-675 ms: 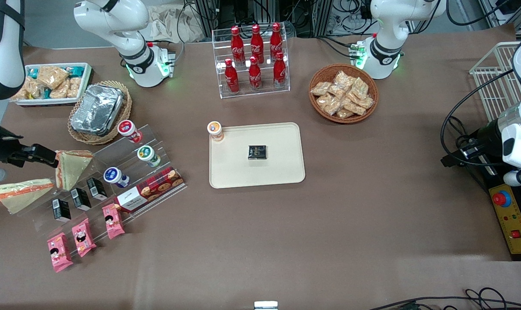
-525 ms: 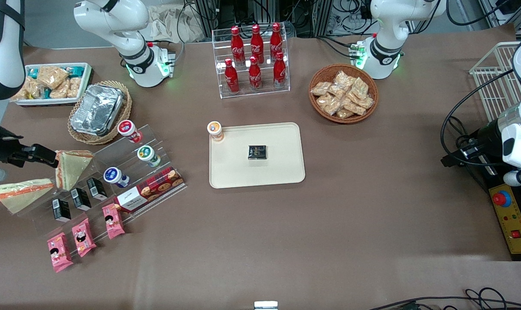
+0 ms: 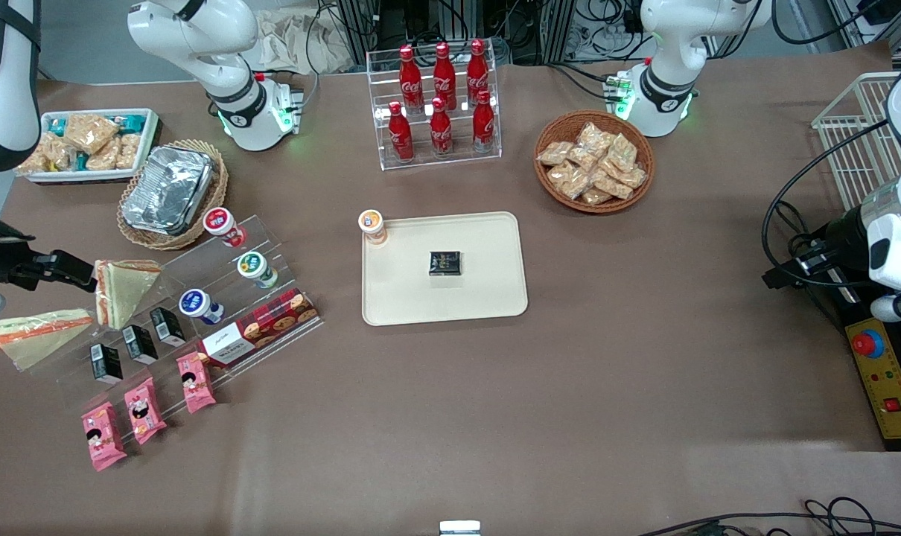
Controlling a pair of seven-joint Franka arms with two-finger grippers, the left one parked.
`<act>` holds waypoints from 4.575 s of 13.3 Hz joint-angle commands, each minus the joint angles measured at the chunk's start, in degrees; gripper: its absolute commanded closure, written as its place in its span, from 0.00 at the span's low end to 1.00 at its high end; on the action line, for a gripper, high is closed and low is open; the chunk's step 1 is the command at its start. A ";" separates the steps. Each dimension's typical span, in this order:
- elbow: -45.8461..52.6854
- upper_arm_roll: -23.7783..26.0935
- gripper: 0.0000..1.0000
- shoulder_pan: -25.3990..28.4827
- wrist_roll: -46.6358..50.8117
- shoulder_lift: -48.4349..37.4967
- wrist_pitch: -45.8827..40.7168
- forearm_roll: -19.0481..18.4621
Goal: Place sandwich on tray
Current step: 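Lower the right gripper onto the wrapped triangular sandwich on the stand, then close the right gripper on the sandwich wrapper and lift it, then carry the sandwich with the right gripper over to the beige tray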
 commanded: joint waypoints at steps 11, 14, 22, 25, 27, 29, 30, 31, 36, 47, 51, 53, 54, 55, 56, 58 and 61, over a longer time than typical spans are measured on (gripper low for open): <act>2.00 -3.71 0.00 -5.01 39.63 2.80 0.04 -4.34; 2.09 -3.88 0.00 -7.30 42.35 5.96 0.47 -3.90; 1.91 -4.41 0.00 -11.95 42.98 14.92 9.34 -3.02; 1.83 -4.50 0.01 -13.36 43.07 19.05 12.76 0.66; 1.65 -4.50 0.01 -13.54 43.16 20.46 15.40 1.46; 1.39 -4.50 0.01 -13.81 43.16 21.34 17.43 1.55; 1.30 -4.50 0.04 -13.81 43.16 21.70 18.31 1.55; 1.30 -4.50 0.10 -13.81 43.16 22.05 19.10 1.46; 1.21 -4.41 0.76 -13.81 42.02 21.79 20.42 1.29; 6.47 0.32 1.00 -12.93 17.87 16.34 12.89 1.37; 7.19 4.72 1.00 -12.84 11.61 14.94 8.40 1.11; 7.19 6.65 1.00 -12.84 7.58 13.80 6.72 1.02; 7.19 7.53 1.00 -12.84 7.21 13.53 6.63 1.20; 7.10 8.93 1.00 -12.84 7.12 13.09 6.45 1.37; 7.10 10.95 1.00 -12.84 6.08 12.83 5.41 1.29; 7.10 14.29 1.00 -11.71 3.35 12.65 4.08 0.85; 7.10 14.92 1.00 -6.09 -3.30 12.56 4.51 -2.13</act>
